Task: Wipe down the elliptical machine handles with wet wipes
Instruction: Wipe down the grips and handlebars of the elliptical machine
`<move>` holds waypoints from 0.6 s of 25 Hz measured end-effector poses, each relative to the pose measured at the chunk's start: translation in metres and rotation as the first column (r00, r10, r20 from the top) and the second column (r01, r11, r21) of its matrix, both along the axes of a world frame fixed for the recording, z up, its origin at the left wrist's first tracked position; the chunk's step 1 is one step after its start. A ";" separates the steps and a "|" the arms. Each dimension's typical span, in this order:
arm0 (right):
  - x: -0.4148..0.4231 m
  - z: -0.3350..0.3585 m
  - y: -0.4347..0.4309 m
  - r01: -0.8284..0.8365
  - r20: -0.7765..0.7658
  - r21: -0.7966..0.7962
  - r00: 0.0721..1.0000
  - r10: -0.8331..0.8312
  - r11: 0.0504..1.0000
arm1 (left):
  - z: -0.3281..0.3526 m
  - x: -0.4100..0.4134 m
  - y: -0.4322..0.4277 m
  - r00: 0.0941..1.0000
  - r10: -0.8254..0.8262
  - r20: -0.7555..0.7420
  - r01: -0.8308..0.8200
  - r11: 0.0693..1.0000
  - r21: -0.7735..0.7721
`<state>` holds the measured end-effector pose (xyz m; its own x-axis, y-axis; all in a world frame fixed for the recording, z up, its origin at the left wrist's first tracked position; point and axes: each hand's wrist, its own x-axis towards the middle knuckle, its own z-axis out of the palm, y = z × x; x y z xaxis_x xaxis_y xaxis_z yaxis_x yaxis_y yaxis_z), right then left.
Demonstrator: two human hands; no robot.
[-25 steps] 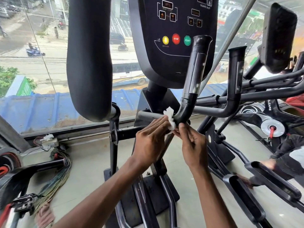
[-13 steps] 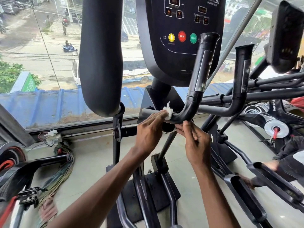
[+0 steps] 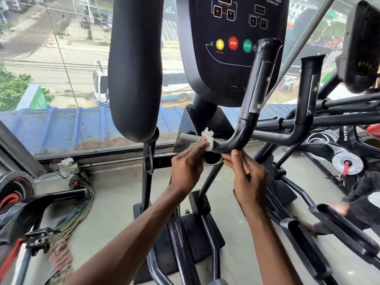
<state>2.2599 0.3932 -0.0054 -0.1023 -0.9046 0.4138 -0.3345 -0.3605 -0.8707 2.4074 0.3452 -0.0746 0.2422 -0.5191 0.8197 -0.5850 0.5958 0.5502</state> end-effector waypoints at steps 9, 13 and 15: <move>0.001 -0.002 -0.002 0.013 0.037 0.009 0.999 -0.013 1.000 | -0.019 0.017 -0.030 0.923 0.244 -0.298 -0.057 0.851 0.522; 0.003 -0.003 -0.002 0.005 0.062 0.011 0.998 -0.005 1.000 | -0.014 0.019 -0.031 0.878 0.279 -0.389 0.007 0.804 0.594; 0.002 -0.004 -0.003 0.005 0.073 0.004 0.997 -0.005 1.000 | -0.006 0.013 -0.017 0.920 0.224 -0.322 -0.016 0.841 0.540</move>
<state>2.2620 0.3904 -0.0098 -0.1366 -0.9058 0.4012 -0.2713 -0.3553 -0.8945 2.4209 0.3278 -0.0810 0.5522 -0.7856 0.2791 -0.3324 0.0996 0.9379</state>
